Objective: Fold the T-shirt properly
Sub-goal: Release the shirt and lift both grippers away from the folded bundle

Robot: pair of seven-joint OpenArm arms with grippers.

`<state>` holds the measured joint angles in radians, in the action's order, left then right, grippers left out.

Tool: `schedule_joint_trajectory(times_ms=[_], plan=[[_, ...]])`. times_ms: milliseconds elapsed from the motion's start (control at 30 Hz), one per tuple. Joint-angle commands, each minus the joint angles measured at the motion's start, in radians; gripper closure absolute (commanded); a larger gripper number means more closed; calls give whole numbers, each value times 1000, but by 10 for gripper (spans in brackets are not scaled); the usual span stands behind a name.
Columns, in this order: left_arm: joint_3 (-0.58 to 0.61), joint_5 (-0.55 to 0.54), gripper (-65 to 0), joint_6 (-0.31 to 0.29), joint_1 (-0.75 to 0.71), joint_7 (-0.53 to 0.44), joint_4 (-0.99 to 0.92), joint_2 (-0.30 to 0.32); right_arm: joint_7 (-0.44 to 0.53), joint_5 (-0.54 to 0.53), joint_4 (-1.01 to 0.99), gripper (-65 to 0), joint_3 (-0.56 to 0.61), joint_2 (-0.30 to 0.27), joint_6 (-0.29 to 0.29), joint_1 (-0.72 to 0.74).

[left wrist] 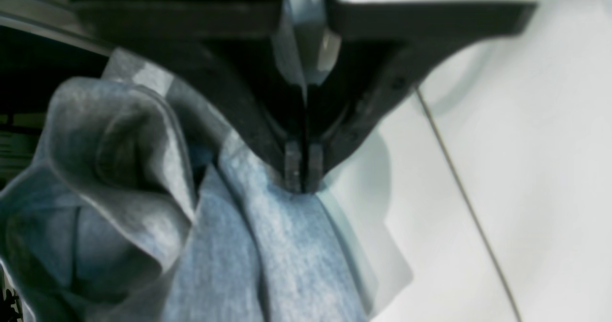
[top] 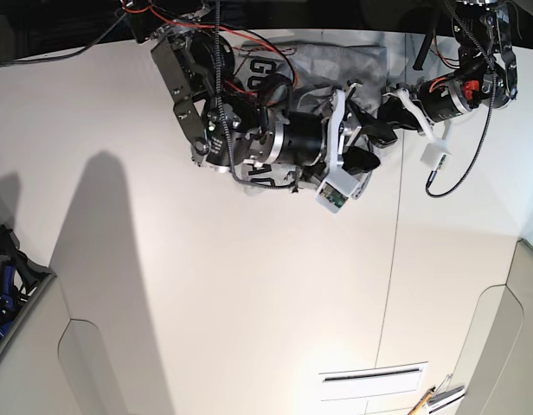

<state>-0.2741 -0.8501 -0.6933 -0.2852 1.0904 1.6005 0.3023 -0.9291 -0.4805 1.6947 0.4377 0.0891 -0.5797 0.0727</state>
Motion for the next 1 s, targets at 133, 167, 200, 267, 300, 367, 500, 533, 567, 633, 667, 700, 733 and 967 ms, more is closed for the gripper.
schedule_joint_trajectory(times_ms=[133,167,200,267,300,367,500,533,567,633,667,700,733,967], plan=[[-1,25,0,2,0,9,8,11,-123,80,205,-269,-81,13,30,45],[-1,24,0,2,0,9,8,11,-134,92,238,-269,-107,10,37,42],[-1,25,0,2,0,9,8,11,-135,103,266,-269,-137,8,40,33],[-1,25,0,2,0,9,8,11,-137,106,302,-266,-205,8,51,7],[-1,24,0,2,0,9,8,11,-138,106,314,-246,-238,8,53,-7],[-1,24,0,2,0,8,8,11,-156,106,331,-127,-303,8,54,-40],[-1,24,0,2,0,8,8,11,-195,89,339,0,-436,7,55,-106],[-1,24,0,2,0,8,8,11,-197,88,339,0,-465,7,59,-123],[-1,24,0,2,0,8,8,11,-197,89,339,0,-491,7,60,-139],[-1,24,0,2,0,6,8,11,-196,88,338,0,-523,7,60,-175],[-1,24,0,2,0,5,8,11,-194,88,338,0,-528,7,60,-195],[-1,24,0,2,3,5,8,11,-189,88,338,0,-528,8,60,-216],[-1,23,0,2,3,5,8,11,-179,88,338,0,-525,8,60,-236],[-1,20,0,2,5,5,8,11,-76,153,322,0,-436,8,61,-315]])
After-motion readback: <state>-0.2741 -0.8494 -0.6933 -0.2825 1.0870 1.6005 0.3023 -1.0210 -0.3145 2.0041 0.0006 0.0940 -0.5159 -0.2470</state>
